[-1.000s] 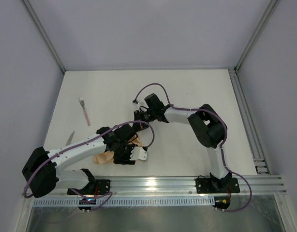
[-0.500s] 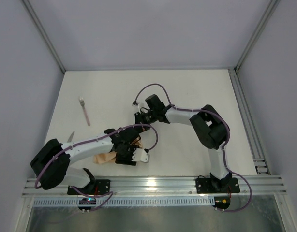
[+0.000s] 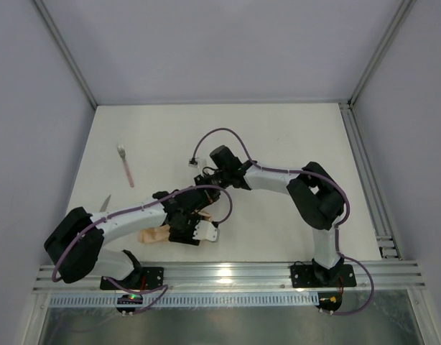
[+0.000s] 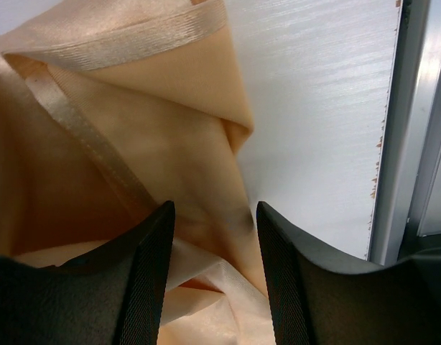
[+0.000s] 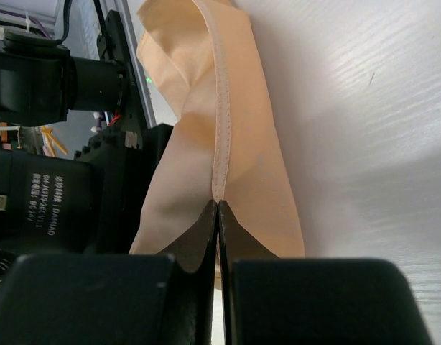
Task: Fold the napkin into a case and place the utensils inside
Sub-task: Fold the 2/3-rectangle-folded napkin at the center of the board.
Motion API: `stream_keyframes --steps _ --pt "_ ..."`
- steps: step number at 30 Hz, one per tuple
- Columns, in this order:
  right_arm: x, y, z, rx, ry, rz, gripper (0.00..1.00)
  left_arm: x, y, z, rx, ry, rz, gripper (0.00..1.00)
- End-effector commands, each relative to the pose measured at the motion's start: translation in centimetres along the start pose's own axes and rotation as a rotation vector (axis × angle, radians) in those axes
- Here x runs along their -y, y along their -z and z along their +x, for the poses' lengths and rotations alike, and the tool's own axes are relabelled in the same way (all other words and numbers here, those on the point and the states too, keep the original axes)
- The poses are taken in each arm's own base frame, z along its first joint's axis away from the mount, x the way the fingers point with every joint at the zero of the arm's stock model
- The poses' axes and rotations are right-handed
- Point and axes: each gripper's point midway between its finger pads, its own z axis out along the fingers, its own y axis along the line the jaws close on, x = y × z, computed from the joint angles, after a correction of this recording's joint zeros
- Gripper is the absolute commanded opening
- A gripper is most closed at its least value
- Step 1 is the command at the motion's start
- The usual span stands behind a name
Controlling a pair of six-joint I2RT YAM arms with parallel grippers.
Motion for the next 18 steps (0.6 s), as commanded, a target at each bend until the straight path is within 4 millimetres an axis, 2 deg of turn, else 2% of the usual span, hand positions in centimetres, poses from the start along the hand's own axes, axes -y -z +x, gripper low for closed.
stream_keyframes --steps 1,8,12,17,18 --pt "-1.3 0.6 -0.2 0.023 0.042 -0.005 0.03 -1.1 0.5 -0.3 0.021 -0.034 -0.043 0.51" --pt "-2.3 0.1 1.3 -0.003 0.063 -0.011 0.03 -0.8 0.7 0.1 0.01 -0.046 -0.036 0.52" --pt "-0.8 -0.7 2.9 -0.023 0.005 0.011 0.03 0.0 0.9 0.0 0.026 -0.07 -0.002 0.53" --pt "1.2 -1.2 3.7 -0.022 -0.038 0.082 0.03 0.4 2.8 -1.3 0.064 -0.071 0.026 0.56" --pt "1.7 -1.4 3.8 -0.018 -0.05 0.102 0.03 1.2 3.3 -1.4 0.075 -0.071 0.058 0.56"
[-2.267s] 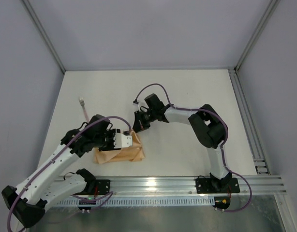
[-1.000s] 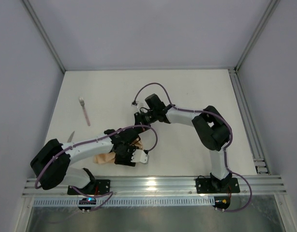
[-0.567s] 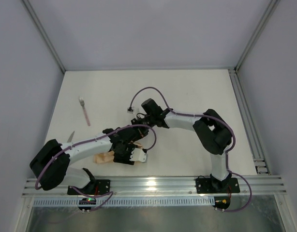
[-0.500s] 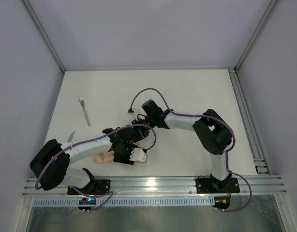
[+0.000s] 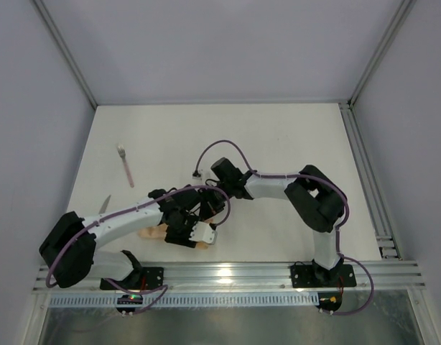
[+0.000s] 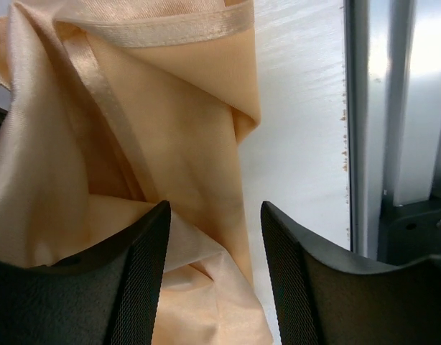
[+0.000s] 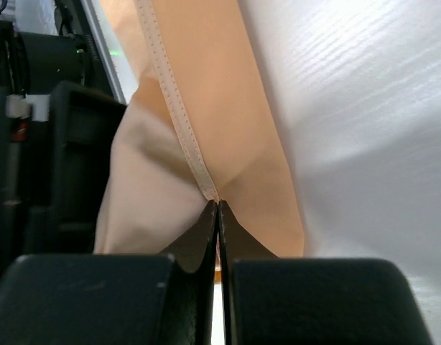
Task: Fold the napkin into a case and place the utensils inside
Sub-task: Fold the 2/3-rectangle-folded napkin at the center of the board.
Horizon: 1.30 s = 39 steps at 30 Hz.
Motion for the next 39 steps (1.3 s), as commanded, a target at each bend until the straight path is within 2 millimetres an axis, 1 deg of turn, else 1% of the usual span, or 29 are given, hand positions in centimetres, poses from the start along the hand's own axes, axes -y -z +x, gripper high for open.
stream_keyframes --steps 1,3,4,6,8,11,12,13,14,15,16,17,18,20,21,22,24,25,26,27,29,30,32,33,34,35,36,37,39 --pt "1.0 -0.4 -0.9 0.048 -0.012 0.055 0.03 0.7 2.4 -1.9 0.079 -0.023 0.037 0.56" --pt "1.8 -0.7 -0.7 0.045 -0.036 0.078 0.03 1.0 3.6 -2.5 0.107 -0.047 0.043 0.57" --pt "1.9 -0.8 -0.6 0.044 -0.044 0.082 0.03 1.9 3.9 -2.5 0.111 -0.051 0.079 0.57" --pt "2.2 -1.0 -0.3 0.044 -0.069 0.087 0.03 2.1 4.9 -2.9 0.13 -0.06 0.072 0.59" --pt "2.2 -1.1 -0.8 0.066 -0.06 0.081 0.03 2.6 5.5 -2.9 0.128 -0.047 0.089 0.6" --pt "2.1 -1.0 -1.0 0.073 -0.056 0.087 0.03 2.3 6.7 -3.2 0.112 0.013 0.074 0.59" --pt "1.9 -0.8 -1.2 0.077 -0.051 0.087 0.03 2.1 7.1 -3.6 0.123 0.05 0.066 0.59" --pt "1.9 -0.7 -1.3 0.08 -0.048 0.093 0.03 1.3 8.1 -4.2 0.155 0.14 0.044 0.58" --pt "1.9 -0.6 -1.3 0.078 -0.047 0.095 0.03 0.9 8.9 -4.7 0.198 0.199 0.046 0.57" --pt "1.6 -0.4 -1.6 0.087 -0.04 0.095 0.03 -0.4 9.8 -3.9 0.226 0.312 0.011 0.57" --pt "1.6 -0.4 -1.6 0.088 -0.037 0.099 0.03 -1.8 11.0 -3.8 0.255 0.38 -0.033 0.56" --pt "1.6 -0.3 -1.7 0.093 -0.031 0.103 0.03 -2.6 11.6 -3.0 0.263 0.491 -0.058 0.55" --pt "1.6 -0.2 -1.8 0.094 -0.025 0.104 0.03 -4.1 12.5 -0.4 0.24 0.614 -0.127 0.54" --pt "1.6 -0.1 -1.6 0.091 -0.025 0.109 0.03 -5.4 13.2 2.6 0.181 0.743 -0.203 0.51" --pt "1.6 0.0 -1.4 0.082 -0.031 0.114 0.03 -6.0 13.8 5.3 0.123 0.821 -0.273 0.51" --pt "1.5 0.2 -1.5 0.085 -0.026 0.116 0.03 -6.1 13.9 6.3 0.103 0.855 -0.296 0.51" --pt "1.3 0.4 -1.8 0.092 -0.016 0.125 0.03 -5.6 13.8 8.7 0.072 0.928 -0.325 0.55" --pt "1.1 0.7 -2.1 0.101 -0.008 0.126 0.03 -5.2 13.6 9.4 0.054 0.938 -0.325 0.56" --pt "1.0 0.7 -2.3 0.105 0.0 0.125 0.03 -4.5 12.7 9.9 0.041 0.952 -0.3 0.57" --pt "0.7 0.9 -2.6 0.11 0.006 0.123 0.03 -4.0 12.4 10.2 0.041 0.944 -0.295 0.57" --pt "0.2 1.2 -3.1 0.118 0.019 0.121 0.03 -3.5 11.6 9.4 0.088 0.925 -0.27 0.58" --pt "0.1 1.3 -3.3 0.118 0.024 0.124 0.03 -2.9 11.2 9.1 0.106 0.904 -0.258 0.59" --pt "-0.2 1.6 -3.6 0.123 0.035 0.124 0.03 -3.3 11.1 8.5 0.153 0.89 -0.274 0.61" --pt "-0.3 1.7 -3.8 0.125 0.041 0.124 0.03 -3.2 10.6 8.7 0.15 0.905 -0.281 0.62" --pt "-0.4 1.7 -3.8 0.12 0.04 0.125 0.03 -3.5 10.4 9.1 0.14 0.919 -0.299 0.63" --pt "-0.5 1.8 -4.1 0.125 0.046 0.122 0.03 -4.6 10.3 10.0 0.116 0.928 -0.353 0.63" --pt "-0.7 1.9 -4.3 0.127 0.051 0.122 0.03 -5.0 10.0 10.4 0.101 0.947 -0.367 0.62" --pt "-0.8 1.9 -4.2 0.121 0.05 0.123 0.03 -5.2 9.5 10.8 0.086 0.985 -0.364 0.6" --pt "-1.3 2.2 -4.6 0.127 0.066 0.115 0.03 -6.2 9.5 11.4 0.073 1.01 -0.397 0.58"
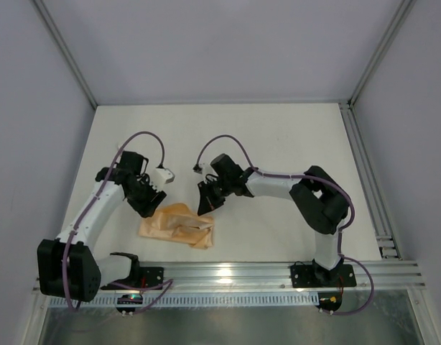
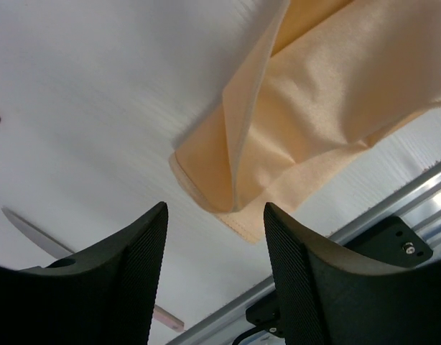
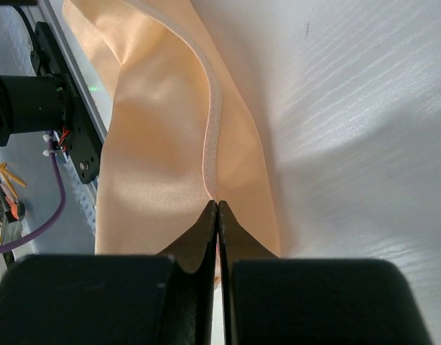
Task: Fold the napkin into a case and place the utensils inside
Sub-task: Fold the 2/3-rectangle-folded napkin at the center of the board.
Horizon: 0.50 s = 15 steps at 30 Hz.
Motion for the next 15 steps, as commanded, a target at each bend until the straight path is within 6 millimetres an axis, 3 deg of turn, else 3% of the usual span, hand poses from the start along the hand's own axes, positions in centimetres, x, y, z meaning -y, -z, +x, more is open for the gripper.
stream_keyframes --steps 1,5,10,15 --pt "-2.6 1.9 -2.8 0.068 0.088 -0.026 0.03 -2.5 -0.9 -1.9 0.05 0.052 -0.094 0.56" --pt "-3.6 2.5 -3.2 0.082 0.114 -0.046 0.03 -2.5 -1.7 -1.6 0.046 0.038 -0.088 0.45" --pt "-5.1 2.9 -3.2 0.079 0.157 -0.09 0.03 -1.8 -2.5 0.2 -0.005 0.023 -0.071 0.13" --pt "-7.2 2.3 -2.3 0.059 0.213 -0.146 0.03 -1.7 -2.2 1.1 -0.028 0.003 -0.084 0.0"
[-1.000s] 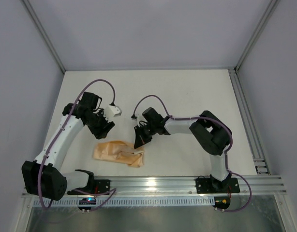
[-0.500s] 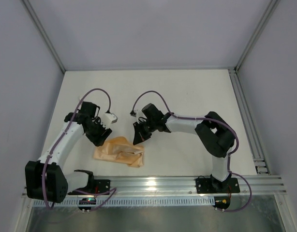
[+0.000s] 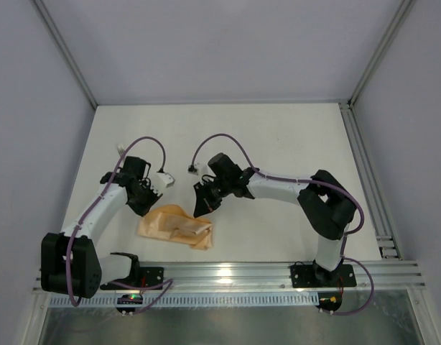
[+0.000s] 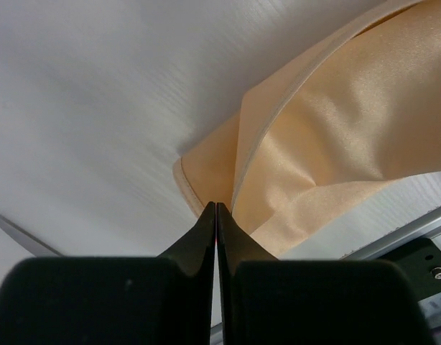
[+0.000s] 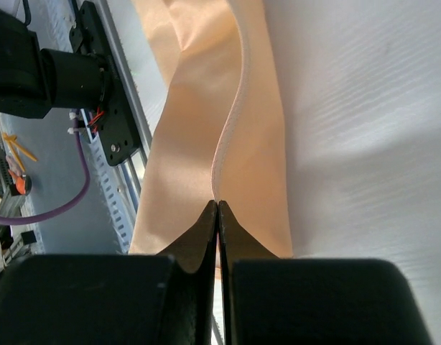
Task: Fold the napkin into a case and place the utensils inside
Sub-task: Fold the 2/3-rectangle-folded napkin at the center of the board.
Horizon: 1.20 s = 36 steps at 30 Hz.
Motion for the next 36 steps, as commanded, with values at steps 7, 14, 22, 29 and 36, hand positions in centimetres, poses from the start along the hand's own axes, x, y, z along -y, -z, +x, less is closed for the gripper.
stream_keyframes --steps 7,14,22,29,36 --pt "-4.8 -0.6 0.2 0.01 0.152 -0.12 0.03 -0.3 0.2 0.8 0.007 0.004 -0.05 0.0" --pt "-4.4 -1.3 1.9 -0.019 0.166 -0.115 0.03 -1.4 2.3 -0.2 0.057 0.079 -0.075 0.18" --pt "-4.2 -2.1 2.2 -0.027 0.169 -0.099 0.03 2.3 4.2 -2.6 0.171 0.02 0.166 0.63" --pt "-4.6 -2.1 1.8 -0.019 0.181 -0.105 0.03 1.3 1.0 0.7 0.034 -0.067 0.073 0.62" --pt "-4.6 -2.0 2.3 -0.028 0.191 -0.109 0.03 -1.9 0.5 -0.6 0.06 0.009 -0.08 0.1"
